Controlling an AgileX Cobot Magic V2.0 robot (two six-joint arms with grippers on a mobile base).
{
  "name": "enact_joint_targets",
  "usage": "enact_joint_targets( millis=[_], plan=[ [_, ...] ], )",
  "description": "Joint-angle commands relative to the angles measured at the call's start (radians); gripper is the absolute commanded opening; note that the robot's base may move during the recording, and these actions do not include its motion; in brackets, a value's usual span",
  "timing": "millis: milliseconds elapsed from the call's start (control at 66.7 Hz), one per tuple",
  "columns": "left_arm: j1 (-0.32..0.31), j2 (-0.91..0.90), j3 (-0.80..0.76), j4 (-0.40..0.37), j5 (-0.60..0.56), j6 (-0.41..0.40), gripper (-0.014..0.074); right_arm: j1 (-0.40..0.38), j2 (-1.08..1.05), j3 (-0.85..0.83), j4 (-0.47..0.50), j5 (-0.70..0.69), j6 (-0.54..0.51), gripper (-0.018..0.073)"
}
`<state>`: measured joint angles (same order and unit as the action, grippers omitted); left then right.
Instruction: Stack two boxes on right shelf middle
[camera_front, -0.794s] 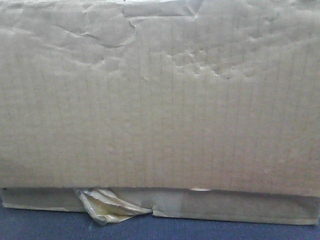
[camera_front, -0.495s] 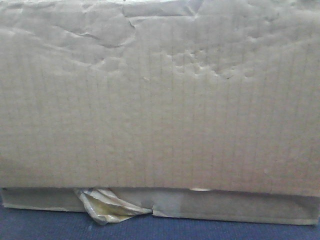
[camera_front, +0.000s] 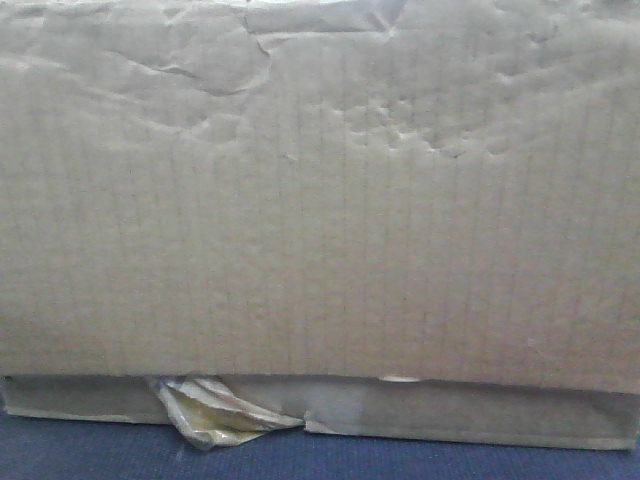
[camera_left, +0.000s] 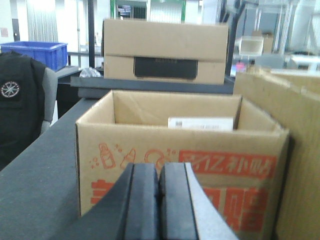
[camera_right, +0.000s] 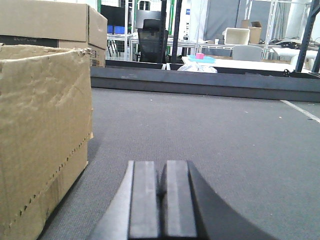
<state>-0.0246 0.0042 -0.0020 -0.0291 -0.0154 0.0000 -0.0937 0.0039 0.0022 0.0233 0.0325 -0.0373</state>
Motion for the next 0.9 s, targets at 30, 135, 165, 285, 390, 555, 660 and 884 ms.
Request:
enact_joint_targets(
  millis=[30,135,165,285,390,555,660,884],
  plan=[
    [0.002,-0.004,-0.099,-0.029,0.069,-0.008,-0.0111,-0.004,-0.004,-0.002,0.002,-0.025,-0.006,-0.0169],
    [0.002,0.004,-0.233,-0.024,0.135,-0.008,-0.0111,-0.004,-0.004,-0.002,0.002,-0.025,-0.006,-0.0169],
    [0.002,0.024,-0.271,-0.024,0.163,-0.008,-0.0111,-0.004,-0.004,-0.002,0.002,-0.025,-0.006,-0.0169],
    [0.002,0.133,-0.448,-0.024,0.356,-0.008,-0.0111,-0.004,-0.004,-0.002,0.002,-0.025,-0.006,-0.0169],
    [0.002,0.294,-0.643,-0.024,0.581,-0.008,-0.0111,-0.004,-0.004,-0.002,0.002,-0.025,-0.006,-0.0169],
    [0.002,0.518,-0.848,-0.024,0.811,0.045,-0.0111,-0.004,-0.004,-0.002,0.002,-0.025,-0.006,-0.0169],
    [0.002,0.645,-0.931,-0.024,0.863,0.063,-0.0111,-0.004,-0.004,-0.002,0.002,-0.025,-0.006,-0.0169],
    [0.002,0.948,-1.1,-0.037,0.989,0.048,-0.0111,-0.004,-0.004,-0.002,0.002,-0.025,-0.006,-0.0169]
  ],
)
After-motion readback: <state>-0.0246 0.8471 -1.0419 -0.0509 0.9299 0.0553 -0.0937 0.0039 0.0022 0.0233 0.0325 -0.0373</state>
